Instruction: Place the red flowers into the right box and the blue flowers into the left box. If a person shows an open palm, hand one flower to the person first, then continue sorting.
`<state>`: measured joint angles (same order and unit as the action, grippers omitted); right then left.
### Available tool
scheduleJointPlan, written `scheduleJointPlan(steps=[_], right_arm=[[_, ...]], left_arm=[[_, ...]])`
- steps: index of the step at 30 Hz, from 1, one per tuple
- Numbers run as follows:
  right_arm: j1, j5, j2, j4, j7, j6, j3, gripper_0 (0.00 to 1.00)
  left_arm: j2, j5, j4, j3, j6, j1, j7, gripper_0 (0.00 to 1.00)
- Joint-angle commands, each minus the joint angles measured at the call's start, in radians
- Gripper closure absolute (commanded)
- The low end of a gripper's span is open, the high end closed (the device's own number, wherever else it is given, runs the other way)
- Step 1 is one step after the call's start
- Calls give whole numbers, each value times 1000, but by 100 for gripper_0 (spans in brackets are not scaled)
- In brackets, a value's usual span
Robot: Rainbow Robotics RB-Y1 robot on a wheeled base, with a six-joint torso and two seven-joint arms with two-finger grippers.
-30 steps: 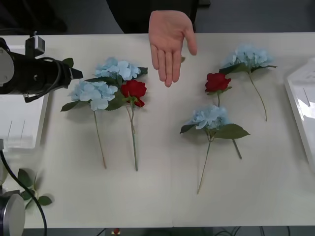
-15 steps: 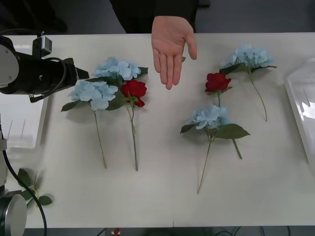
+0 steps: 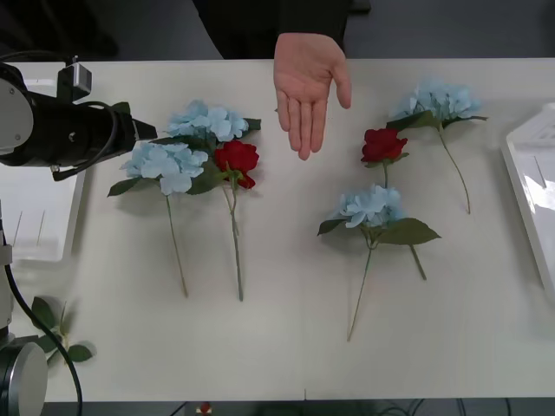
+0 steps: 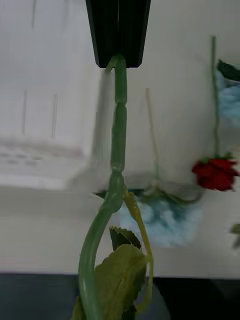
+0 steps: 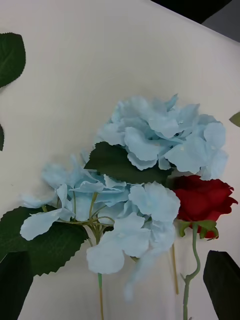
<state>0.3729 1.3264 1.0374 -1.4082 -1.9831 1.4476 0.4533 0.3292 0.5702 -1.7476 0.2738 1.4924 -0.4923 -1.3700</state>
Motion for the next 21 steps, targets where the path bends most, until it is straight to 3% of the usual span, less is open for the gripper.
scheduleJointPlan(steps=[1,5,11,13,16,21], right_arm=[[90,157,-36,-80,49,13,-42,100],[164,200,-157,-153,30,-32,-42,100],[189,183,-342,-330,-43,-251,-85,100],[189,181,-358,-347,-69,-293,-99,100],[187,208,-396,-399,-180,-477,-188,100],[187,217,-405,-410,-286,-584,-249,100]], left_arm=[[24,0,-30,2,2,-15,-12,0],[24,0,-30,2,2,-15,-14,0],[24,0,-30,2,2,-15,-15,0],[24,0,-30,2,0,-15,-15,0],[24,0,-30,2,0,-15,-15,0],[24,0,-30,2,0,-15,-15,0]])
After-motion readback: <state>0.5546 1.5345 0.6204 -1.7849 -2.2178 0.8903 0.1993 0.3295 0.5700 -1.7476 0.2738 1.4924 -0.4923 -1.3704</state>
